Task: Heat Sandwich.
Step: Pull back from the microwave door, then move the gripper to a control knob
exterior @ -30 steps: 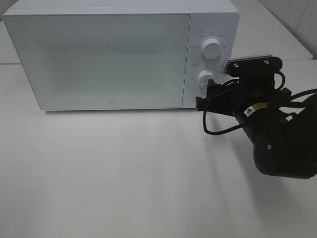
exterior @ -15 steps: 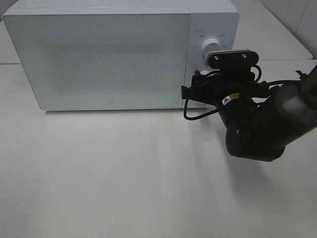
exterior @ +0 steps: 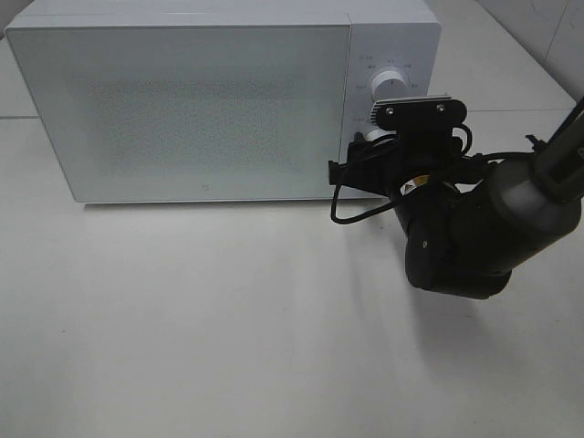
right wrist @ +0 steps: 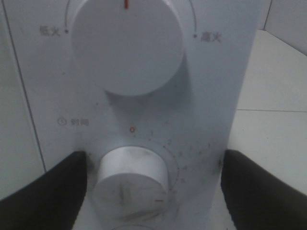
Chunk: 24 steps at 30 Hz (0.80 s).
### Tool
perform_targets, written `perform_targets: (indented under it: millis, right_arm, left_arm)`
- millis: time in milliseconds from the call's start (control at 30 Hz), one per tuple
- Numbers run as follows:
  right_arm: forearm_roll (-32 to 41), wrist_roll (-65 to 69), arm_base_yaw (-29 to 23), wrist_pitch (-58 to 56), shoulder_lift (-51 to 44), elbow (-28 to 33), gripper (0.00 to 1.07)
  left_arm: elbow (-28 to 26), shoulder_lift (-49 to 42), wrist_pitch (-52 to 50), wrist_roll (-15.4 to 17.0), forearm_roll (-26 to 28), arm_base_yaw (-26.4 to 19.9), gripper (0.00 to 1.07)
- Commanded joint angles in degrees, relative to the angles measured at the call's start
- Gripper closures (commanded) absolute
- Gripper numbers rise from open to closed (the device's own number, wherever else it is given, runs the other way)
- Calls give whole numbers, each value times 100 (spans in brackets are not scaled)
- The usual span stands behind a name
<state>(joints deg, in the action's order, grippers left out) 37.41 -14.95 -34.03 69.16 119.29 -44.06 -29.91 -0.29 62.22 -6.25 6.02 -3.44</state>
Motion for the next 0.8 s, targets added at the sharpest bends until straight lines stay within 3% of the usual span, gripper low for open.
perform_targets:
  millis: [33,533,633,667,700,800]
  right_arm:
    - [189,-46,-149,-6,11,-34,32]
    - [298,-40,-195,40,17,-183,36]
    - [304,-40,-189,-11,17,-218,45]
    - [315,17,-189,-17,17,-218,54]
    - [315,17,-189,-17,17,-218,54]
    - [350,109,-189,-92,17,-218,71]
  left_arm:
    - [23,-132,-74,-17,40,-29,9]
    - [23,-92,-74,-17,40,-29,9]
    - [23,-92,-74,-17,40,-29,9]
    - [23,-92,-74,-17,40,-29,9]
    - [23,-92,-74,-17,40,-29,9]
    - [23,-92,-74,-17,40,-29,9]
